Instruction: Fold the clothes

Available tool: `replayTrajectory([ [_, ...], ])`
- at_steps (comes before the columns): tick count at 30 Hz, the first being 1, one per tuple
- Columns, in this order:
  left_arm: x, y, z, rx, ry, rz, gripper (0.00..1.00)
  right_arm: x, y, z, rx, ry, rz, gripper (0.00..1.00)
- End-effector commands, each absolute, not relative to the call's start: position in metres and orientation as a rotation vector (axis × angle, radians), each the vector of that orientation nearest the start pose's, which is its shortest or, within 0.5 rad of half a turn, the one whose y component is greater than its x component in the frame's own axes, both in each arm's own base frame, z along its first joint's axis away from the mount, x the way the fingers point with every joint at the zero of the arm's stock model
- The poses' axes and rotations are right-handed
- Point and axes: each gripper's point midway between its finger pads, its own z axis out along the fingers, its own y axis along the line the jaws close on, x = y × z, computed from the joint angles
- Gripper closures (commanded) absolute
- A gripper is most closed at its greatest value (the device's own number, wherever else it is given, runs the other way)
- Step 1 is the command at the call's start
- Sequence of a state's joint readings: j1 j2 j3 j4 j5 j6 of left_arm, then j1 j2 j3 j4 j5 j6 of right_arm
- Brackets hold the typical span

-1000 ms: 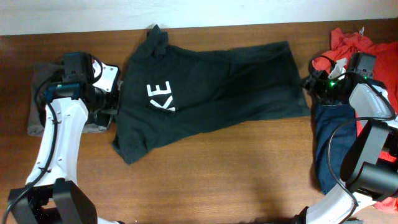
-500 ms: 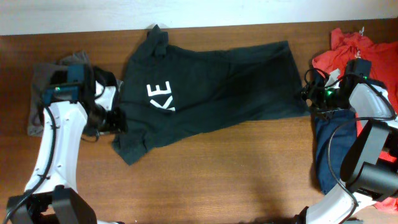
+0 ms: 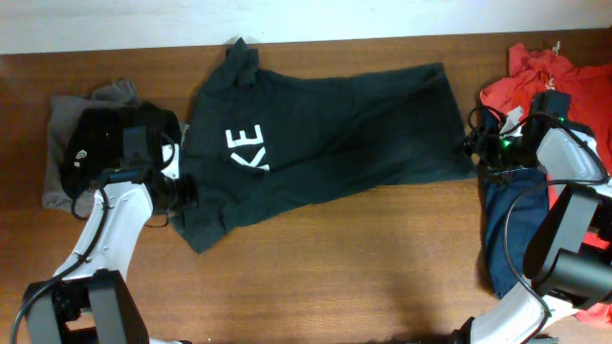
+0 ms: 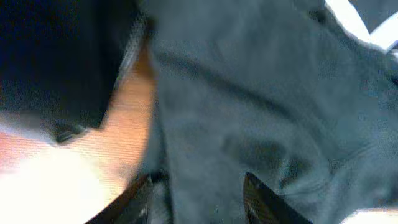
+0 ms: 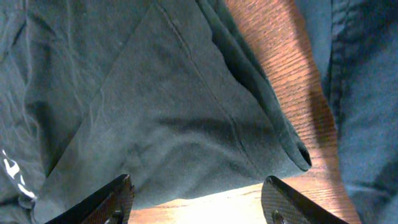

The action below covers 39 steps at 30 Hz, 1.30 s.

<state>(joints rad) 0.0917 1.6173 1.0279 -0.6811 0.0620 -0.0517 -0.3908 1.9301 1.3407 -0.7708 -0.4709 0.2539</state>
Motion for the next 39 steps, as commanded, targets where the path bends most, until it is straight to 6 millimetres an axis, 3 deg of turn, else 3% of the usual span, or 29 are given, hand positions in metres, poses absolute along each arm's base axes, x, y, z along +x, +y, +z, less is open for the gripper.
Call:
replayTrajectory([
  [1,0.366,0.035,0.070,-0.201,2.720,0.019,0.48,0.398,-0.080,0.051,0.808,2.712,0.637,0.30],
  [6,0.392,0.035,0.062,-0.191,2.645,-0.002,0.45,0.398,-0.080,0.050,0.809,2.712,0.638,0.30],
  [10,0.402,0.014,0.039,-0.150,2.659,-0.175,0.48,0.398,-0.080,0.050,0.809,2.712,0.638,0.30],
  [13,0.404,0.014,0.031,-0.152,2.669,-0.178,0.66,0.398,-0.079,0.050,0.806,2.714,0.639,0.30],
  [16,0.406,0.013,0.035,-0.149,2.660,-0.182,0.85,0.399,-0.075,0.050,0.796,2.718,0.641,0.30],
  [20,0.411,0.012,0.059,-0.141,2.628,-0.191,1.00,0.400,-0.067,0.050,0.766,2.731,0.644,0.30],
  [27,0.430,0.015,0.138,-0.113,2.445,-0.173,1.00,0.401,-0.060,0.050,0.745,2.740,0.647,0.30],
  [29,0.427,0.015,0.143,-0.113,2.442,-0.173,1.00,0.401,-0.060,0.050,0.745,2.740,0.646,0.30],
  [30,0.425,0.015,0.140,-0.118,2.459,-0.172,0.99,0.401,-0.060,0.050,0.745,2.739,0.647,0.30],
  [31,0.420,0.017,0.133,-0.129,2.489,-0.165,0.91,0.401,-0.060,0.050,0.745,2.740,0.646,0.30],
  [32,0.415,0.018,0.124,-0.140,2.530,-0.155,0.69,0.401,-0.060,0.050,0.745,2.740,0.647,0.30],
  [35,0.406,0.023,0.100,-0.164,2.619,-0.124,0.49,0.401,-0.060,0.050,0.745,2.739,0.647,0.30],
  [39,0.405,0.022,0.065,-0.175,2.701,-0.132,0.46,0.401,-0.060,0.050,0.745,2.739,0.647,0.30],
])
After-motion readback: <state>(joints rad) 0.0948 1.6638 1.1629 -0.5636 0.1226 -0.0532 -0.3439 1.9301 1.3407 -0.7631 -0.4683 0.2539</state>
